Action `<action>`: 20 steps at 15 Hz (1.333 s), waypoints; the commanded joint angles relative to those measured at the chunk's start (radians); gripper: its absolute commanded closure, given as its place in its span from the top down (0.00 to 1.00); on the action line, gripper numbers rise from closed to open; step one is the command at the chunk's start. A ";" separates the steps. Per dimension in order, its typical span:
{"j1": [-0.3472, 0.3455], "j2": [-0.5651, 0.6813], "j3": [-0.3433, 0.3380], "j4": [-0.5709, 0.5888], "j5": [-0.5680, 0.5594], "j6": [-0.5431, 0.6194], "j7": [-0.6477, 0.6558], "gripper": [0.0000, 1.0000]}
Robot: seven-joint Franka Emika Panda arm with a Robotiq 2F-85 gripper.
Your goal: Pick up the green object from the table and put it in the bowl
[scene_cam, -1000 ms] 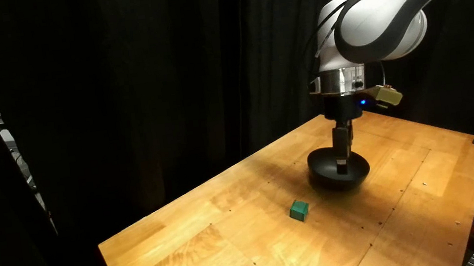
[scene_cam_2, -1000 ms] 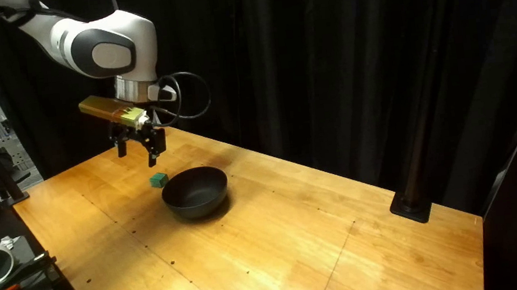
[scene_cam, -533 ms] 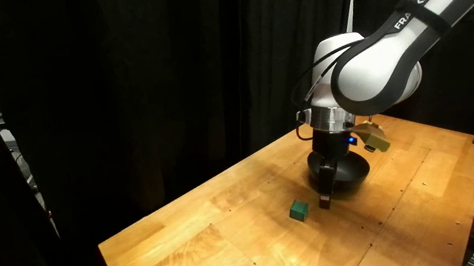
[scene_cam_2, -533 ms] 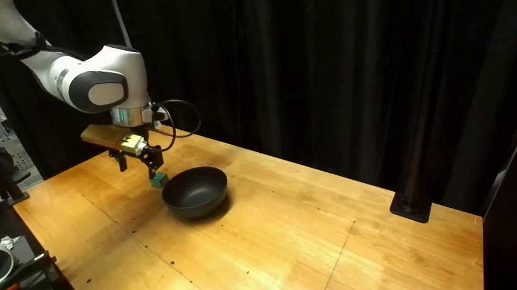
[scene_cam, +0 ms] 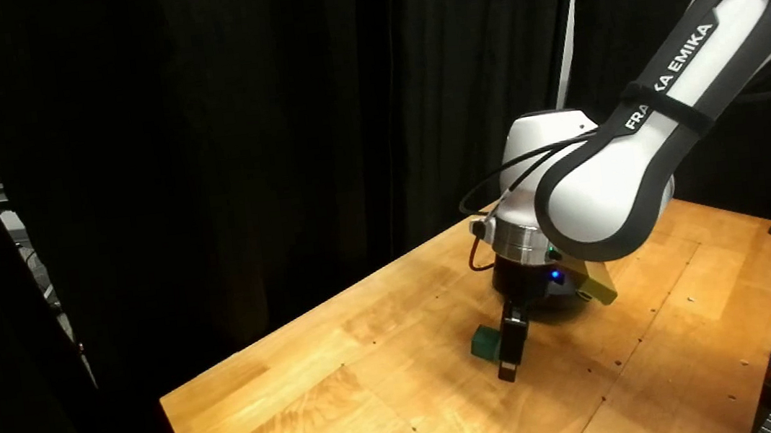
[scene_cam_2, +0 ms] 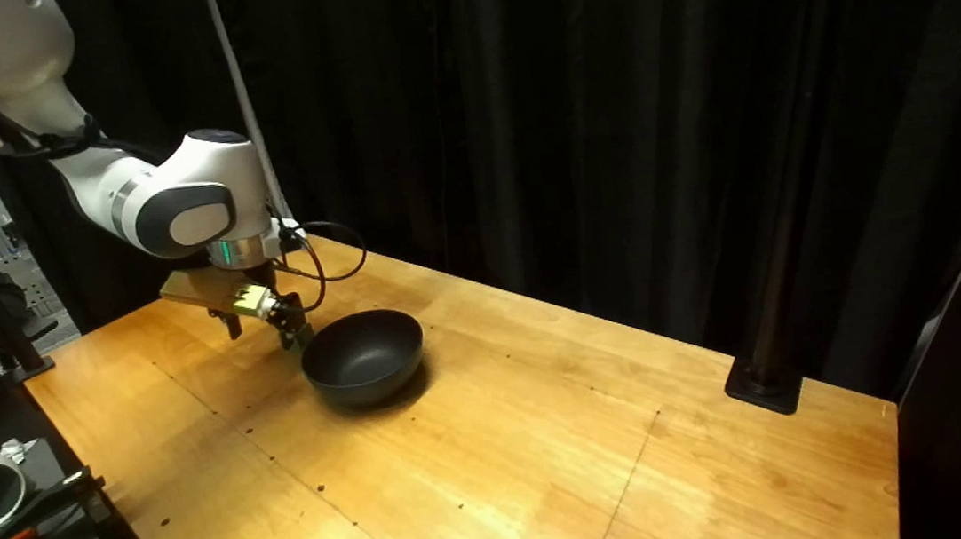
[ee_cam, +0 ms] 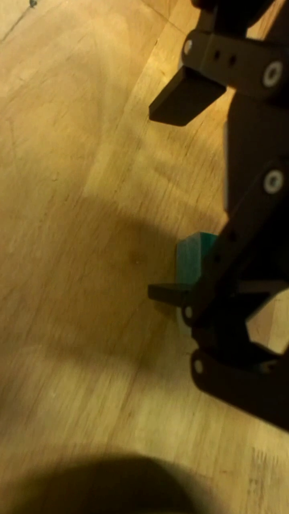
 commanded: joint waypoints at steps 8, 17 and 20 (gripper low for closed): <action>0.014 0.102 -0.018 0.116 -0.123 0.096 0.067 1.00; 0.051 0.112 -0.086 0.146 -0.188 0.106 0.145 0.42; 0.052 0.101 -0.104 0.143 -0.196 0.089 0.169 0.34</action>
